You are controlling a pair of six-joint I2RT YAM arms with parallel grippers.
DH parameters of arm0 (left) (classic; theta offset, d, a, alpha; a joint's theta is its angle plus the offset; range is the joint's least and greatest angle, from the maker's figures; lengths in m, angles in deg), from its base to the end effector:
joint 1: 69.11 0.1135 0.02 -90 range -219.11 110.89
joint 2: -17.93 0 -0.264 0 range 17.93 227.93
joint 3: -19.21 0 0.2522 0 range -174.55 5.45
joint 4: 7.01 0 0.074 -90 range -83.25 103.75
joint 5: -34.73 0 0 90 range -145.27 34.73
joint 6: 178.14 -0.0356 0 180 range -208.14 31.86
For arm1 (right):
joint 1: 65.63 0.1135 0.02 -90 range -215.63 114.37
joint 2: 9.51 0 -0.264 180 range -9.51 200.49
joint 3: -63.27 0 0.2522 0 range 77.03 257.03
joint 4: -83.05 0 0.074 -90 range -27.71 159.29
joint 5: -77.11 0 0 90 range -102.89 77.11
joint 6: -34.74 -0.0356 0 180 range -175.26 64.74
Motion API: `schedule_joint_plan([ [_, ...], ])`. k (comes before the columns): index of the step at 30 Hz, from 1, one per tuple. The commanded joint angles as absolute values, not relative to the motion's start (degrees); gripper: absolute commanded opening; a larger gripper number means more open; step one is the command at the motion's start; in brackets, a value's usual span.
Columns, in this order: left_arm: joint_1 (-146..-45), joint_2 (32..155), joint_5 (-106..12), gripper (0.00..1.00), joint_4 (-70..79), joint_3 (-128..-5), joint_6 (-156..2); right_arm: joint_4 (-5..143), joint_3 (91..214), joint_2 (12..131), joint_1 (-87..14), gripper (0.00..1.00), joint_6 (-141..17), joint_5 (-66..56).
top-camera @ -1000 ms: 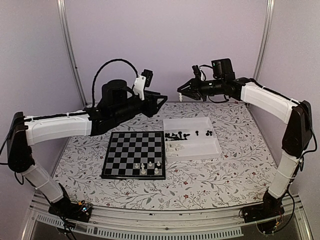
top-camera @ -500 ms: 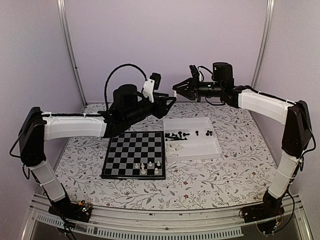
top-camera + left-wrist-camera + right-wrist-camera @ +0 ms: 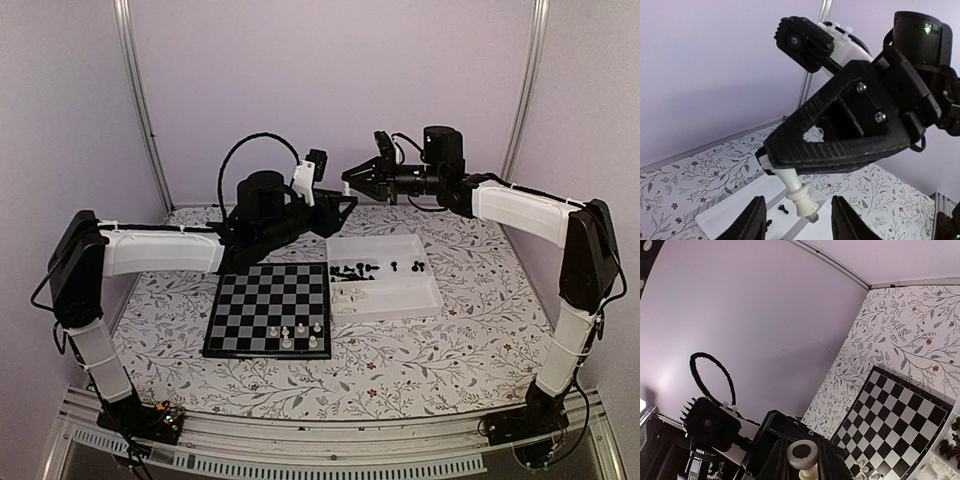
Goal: Set up the chess pieces on the board
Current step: Place the chess piece on the chessboard.
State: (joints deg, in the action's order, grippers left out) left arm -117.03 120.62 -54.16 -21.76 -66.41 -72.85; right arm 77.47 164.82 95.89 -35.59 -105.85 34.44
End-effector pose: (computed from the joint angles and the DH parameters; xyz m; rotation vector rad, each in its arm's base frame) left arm 0.2867 -0.3186 0.2926 0.4874 1.6094 -0.8601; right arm 0.3665 0.2422 0.3350 -0.3553 1.9943 1.6759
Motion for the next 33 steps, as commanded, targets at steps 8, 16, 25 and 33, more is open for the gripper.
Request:
schedule_joint_plan([
  [8, -114.95, 121.56, -51.92, 0.32, -23.86, -68.25, -68.32, 79.13, 165.39, 97.25, -35.46, 0.03, -106.07, 35.97],
  [16, -113.34, 121.38, -49.77, 0.06, -23.53, -68.13, -66.71, 79.05, 166.19, 97.84, -35.49, 0.04, -106.03, 36.27],
  [25, -111.91, 114.84, -47.51, 0.00, -10.16, -69.17, -66.55, 69.81, 169.93, 95.80, -38.36, 0.45, -97.82, 37.04],
  [33, -106.32, 108.06, -28.71, 0.00, 29.81, -75.97, -64.18, 43.30, 170.75, 89.47, -38.04, 0.50, -69.64, 29.77],
])
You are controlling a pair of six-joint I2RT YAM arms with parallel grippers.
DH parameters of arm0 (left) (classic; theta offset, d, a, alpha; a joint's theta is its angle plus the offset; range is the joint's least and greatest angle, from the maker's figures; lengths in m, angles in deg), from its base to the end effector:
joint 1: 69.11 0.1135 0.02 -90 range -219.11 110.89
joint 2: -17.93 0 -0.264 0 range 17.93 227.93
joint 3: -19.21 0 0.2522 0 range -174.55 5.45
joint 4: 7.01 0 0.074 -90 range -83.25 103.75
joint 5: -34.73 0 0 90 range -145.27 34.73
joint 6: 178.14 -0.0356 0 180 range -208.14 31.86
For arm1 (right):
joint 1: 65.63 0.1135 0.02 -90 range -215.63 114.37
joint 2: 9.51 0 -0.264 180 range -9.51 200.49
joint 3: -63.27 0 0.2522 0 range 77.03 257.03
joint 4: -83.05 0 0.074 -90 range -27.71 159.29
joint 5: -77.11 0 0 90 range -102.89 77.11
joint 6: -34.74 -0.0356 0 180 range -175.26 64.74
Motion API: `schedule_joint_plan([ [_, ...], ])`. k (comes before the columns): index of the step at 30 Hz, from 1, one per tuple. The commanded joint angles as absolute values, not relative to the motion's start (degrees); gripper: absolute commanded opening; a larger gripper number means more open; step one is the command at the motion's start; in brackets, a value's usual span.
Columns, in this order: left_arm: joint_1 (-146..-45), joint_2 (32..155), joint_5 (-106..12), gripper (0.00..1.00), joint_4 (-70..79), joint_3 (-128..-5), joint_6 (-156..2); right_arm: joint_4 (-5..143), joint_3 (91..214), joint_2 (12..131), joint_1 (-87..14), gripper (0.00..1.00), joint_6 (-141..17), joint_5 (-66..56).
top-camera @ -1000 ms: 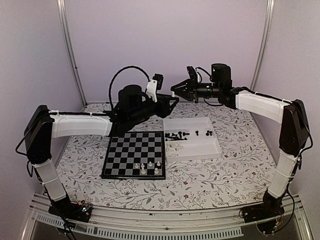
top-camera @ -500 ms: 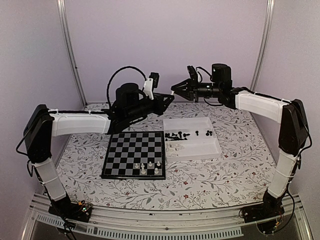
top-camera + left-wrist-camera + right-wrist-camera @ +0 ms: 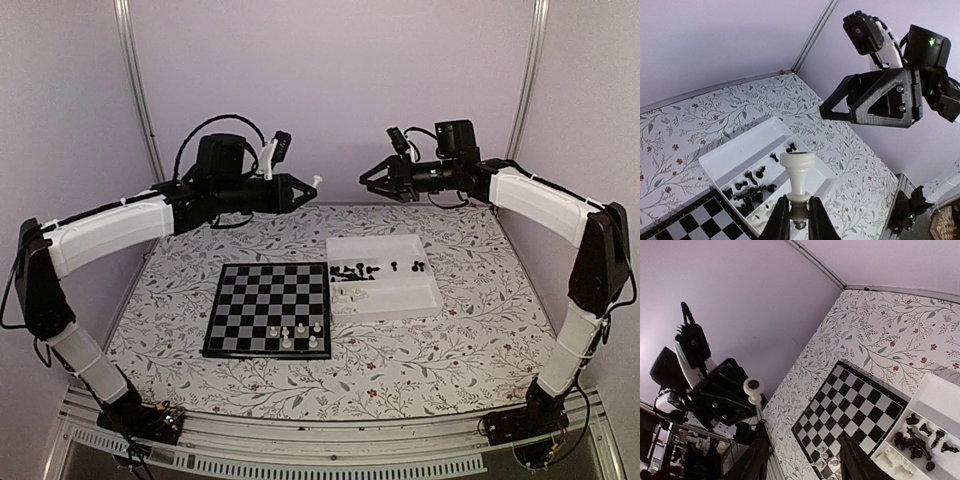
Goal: Set up the chess pieces on the board
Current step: Place the chess piece on the chessboard.
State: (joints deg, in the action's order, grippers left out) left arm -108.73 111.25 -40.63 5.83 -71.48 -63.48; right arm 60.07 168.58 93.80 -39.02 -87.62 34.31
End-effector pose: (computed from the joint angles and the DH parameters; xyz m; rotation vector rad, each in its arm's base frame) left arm 0.2960 -0.2567 0.3366 0.4423 1.9064 -1.0002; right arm 0.3678 0.2135 0.3441 -0.5034 2.0427 1.4481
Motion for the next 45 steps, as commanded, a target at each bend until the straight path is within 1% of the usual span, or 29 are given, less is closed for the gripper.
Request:
schedule_joint_plan([
  [1, -105.98, 108.00, -26.02, 0.00, 34.62, -76.83, -66.05, 40.03, 170.91, 89.15, -36.86, 0.49, -65.24, 27.53],
  [3, -105.77, 108.16, -19.80, 0.00, 42.87, -77.59, -70.39, 33.67, 171.23, 88.62, -33.42, 0.48, -55.70, 22.46],
  [5, -105.96, 108.10, -17.32, 0.00, 49.06, -76.05, -74.76, 29.46, 170.79, 88.56, -29.30, 0.47, -48.14, 16.88],
  [7, -106.55, 105.36, -16.64, 0.00, 47.90, -71.17, -77.51, 28.79, 168.42, 87.80, -25.37, 0.47, -43.02, 12.64],
  [9, -107.67, 104.29, -15.93, 0.00, 47.64, -68.40, -80.25, 26.82, 167.71, 88.09, -21.63, 0.47, -40.55, 8.58],
  [12, -109.25, 105.67, -14.49, 0.00, 49.42, -67.56, -83.19, 23.68, 168.18, 90.93, -16.42, 0.47, -38.09, 4.92],
  [14, -110.66, 106.95, -13.83, 0.00, 49.97, -67.50, -84.25, 24.05, 167.83, 91.84, -12.95, 0.47, -36.58, 4.07],
  [19, -112.03, 108.06, -11.82, 0.00, 49.96, -67.26, -85.27, 23.09, 169.94, 94.50, -7.97, 0.49, -35.44, 1.97],
  [30, -112.27, 107.83, -5.08, 0.00, 48.13, -64.53, -86.81, 22.66, 172.96, 97.59, -2.64, 0.50, -34.31, -3.49],
  [39, -111.21, 110.80, 3.23, 0.00, 46.62, -63.79, -88.05, 24.41, 173.57, 94.32, -1.21, 0.51, -32.61, 3.20],
  [45, -109.54, 110.58, 8.96, 0.00, 42.30, -61.77, -87.23, 24.22, 172.32, 91.50, -1.20, 0.50, -32.15, 3.89],
])
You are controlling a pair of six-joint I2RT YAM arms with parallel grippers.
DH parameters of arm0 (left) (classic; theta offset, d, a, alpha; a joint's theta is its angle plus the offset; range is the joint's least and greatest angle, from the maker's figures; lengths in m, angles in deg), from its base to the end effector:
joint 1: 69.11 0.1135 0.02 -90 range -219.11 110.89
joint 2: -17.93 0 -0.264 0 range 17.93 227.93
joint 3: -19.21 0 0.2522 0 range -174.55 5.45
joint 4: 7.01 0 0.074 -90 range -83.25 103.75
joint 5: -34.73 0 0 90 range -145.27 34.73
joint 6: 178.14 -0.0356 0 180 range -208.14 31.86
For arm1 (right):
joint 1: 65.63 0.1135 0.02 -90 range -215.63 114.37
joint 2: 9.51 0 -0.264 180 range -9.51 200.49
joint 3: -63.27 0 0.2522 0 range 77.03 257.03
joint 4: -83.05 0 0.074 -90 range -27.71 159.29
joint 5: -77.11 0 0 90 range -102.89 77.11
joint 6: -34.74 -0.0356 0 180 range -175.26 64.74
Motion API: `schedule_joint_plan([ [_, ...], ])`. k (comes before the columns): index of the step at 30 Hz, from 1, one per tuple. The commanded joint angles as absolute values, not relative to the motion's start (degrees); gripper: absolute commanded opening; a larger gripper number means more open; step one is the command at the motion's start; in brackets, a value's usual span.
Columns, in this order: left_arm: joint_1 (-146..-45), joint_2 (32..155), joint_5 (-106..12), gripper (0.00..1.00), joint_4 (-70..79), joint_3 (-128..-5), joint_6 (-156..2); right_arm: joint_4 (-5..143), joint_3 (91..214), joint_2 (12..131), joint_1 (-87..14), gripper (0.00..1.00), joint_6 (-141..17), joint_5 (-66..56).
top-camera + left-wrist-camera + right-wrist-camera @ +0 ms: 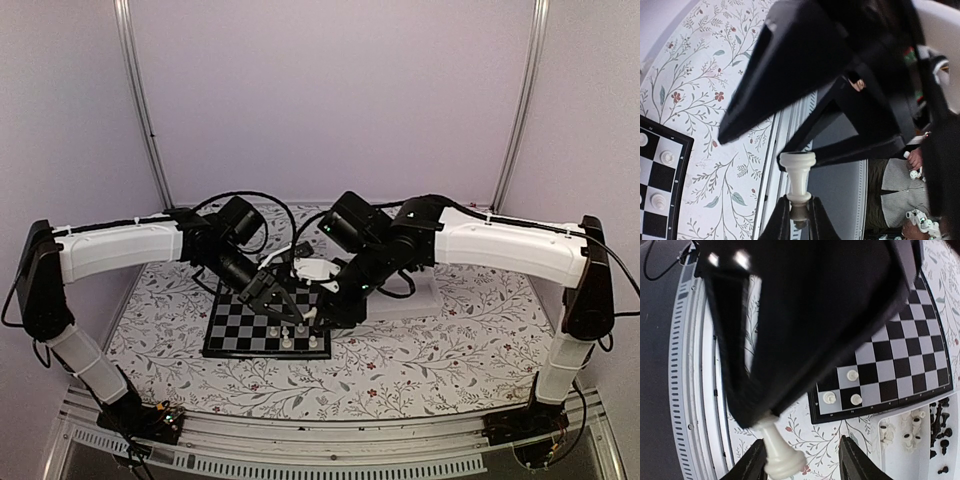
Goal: Set up the chess pieces on the board
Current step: Place the chess piece on the chessboard.
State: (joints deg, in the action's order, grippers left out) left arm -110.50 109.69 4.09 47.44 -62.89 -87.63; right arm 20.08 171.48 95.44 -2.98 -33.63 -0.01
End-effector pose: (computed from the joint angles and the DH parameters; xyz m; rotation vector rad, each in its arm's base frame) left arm 0.2175 -0.2326 0.2522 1.2482 2.3571 -1.6249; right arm 0.1743 0.3542 0.2890 -1.8545 1.9278 0.5362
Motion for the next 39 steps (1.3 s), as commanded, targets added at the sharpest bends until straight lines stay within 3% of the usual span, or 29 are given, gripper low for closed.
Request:
schedule_joint_plan([
  [1, -109.33, 110.72, 9.67, 0.00, 41.85, -61.64, -87.06, 23.95, 172.30, 90.96, -1.23, 0.50, -32.35, 4.42],
  [9, -108.56, 111.40, 13.24, 0.00, 40.03, -60.28, -86.58, 23.50, 169.30, 85.70, -1.16, 0.50, -34.30, 4.65],
  [25, -109.10, 112.57, 14.77, 0.00, 40.77, -60.90, -86.56, 22.52, 169.44, 90.92, -1.14, 0.50, -32.11, 2.76],
  [33, -109.10, 112.95, 13.97, 0.02, 41.25, -61.79, -86.43, 21.85, 169.93, 91.62, -0.92, 0.21, -31.96, 2.29],
  [39, -108.76, 109.12, 7.96, 0.32, 39.61, -60.83, -84.78, 22.27, 170.24, 91.23, -1.02, 0.05, -34.34, 0.90],
])
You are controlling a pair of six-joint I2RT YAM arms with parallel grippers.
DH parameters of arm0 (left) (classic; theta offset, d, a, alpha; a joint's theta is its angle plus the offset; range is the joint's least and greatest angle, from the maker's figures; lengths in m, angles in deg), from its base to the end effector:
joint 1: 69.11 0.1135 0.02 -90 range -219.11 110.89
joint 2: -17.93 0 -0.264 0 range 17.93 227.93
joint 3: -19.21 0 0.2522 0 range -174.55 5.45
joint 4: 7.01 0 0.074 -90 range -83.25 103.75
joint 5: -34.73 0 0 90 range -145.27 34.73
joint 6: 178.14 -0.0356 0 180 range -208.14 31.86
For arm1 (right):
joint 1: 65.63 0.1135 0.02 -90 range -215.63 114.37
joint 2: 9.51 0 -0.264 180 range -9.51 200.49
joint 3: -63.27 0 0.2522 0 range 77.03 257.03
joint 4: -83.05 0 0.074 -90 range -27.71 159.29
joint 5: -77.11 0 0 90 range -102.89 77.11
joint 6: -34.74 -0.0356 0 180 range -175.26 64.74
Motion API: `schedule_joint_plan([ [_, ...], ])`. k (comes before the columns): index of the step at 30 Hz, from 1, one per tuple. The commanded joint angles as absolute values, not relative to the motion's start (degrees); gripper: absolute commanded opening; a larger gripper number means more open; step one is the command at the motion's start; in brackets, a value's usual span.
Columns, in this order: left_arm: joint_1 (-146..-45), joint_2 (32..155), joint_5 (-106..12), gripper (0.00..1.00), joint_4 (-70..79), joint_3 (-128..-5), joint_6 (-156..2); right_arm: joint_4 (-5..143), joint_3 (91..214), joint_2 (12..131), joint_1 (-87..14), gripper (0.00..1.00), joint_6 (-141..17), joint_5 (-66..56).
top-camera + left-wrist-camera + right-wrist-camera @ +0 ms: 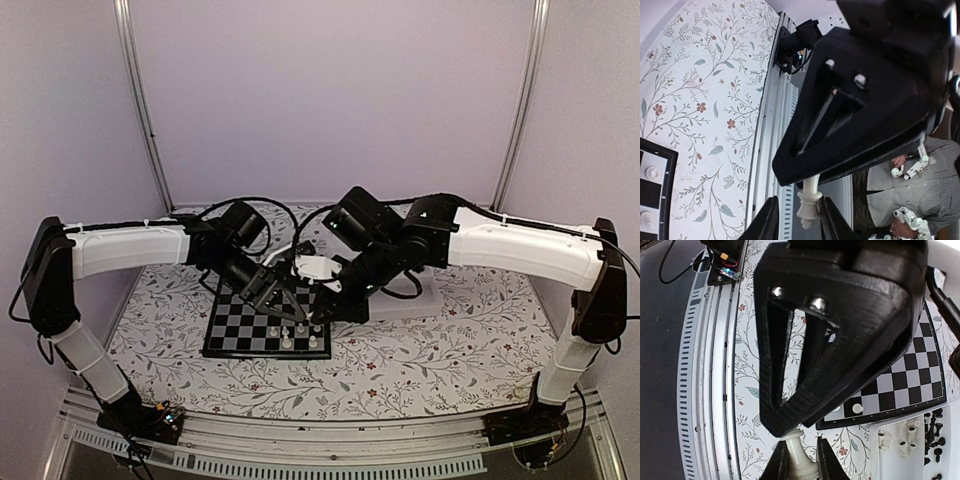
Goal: Set up the chess pieces on the board
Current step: Place the chess piece on the chessboard.
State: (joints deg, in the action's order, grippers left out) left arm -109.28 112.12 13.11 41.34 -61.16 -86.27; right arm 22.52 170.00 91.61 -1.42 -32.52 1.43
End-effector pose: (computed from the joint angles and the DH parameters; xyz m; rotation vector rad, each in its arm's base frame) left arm 0.2269 -0.2348 0.2395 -1.2208 -2.2294 1.8122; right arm 0.1593 0.3498 0.3084 -1.8585 1.8105 0.5947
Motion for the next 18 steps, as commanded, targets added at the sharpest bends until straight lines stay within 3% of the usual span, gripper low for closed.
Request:
schedule_joint_plan([
  [1, -108.62, 107.52, 6.85, 0.41, 37.42, -59.70, -83.51, 22.71, 170.16, 91.07, -1.10, 0.04, -35.31, 0.92],
  [2, -108.54, 105.60, 5.33, 0.50, 34.64, -58.06, -81.98, 23.42, 169.86, 90.85, -1.38, 0.04, -35.99, 1.40],
  [4, -108.50, 99.68, 2.31, 0.54, 26.12, -53.84, -77.76, 25.78, 169.08, 90.08, -2.48, 0.04, -38.43, 2.99],
  [11, -108.60, 84.81, -13.88, 0.59, 0.54, -41.63, -68.37, 38.53, 165.32, 85.80, -8.89, 0.04, -48.46, 13.79],
  [18, -108.66, 86.84, -15.02, 0.59, -1.39, -43.12, -66.40, 45.95, 163.40, 84.91, -12.20, 0.04, -54.59, 19.69],
])
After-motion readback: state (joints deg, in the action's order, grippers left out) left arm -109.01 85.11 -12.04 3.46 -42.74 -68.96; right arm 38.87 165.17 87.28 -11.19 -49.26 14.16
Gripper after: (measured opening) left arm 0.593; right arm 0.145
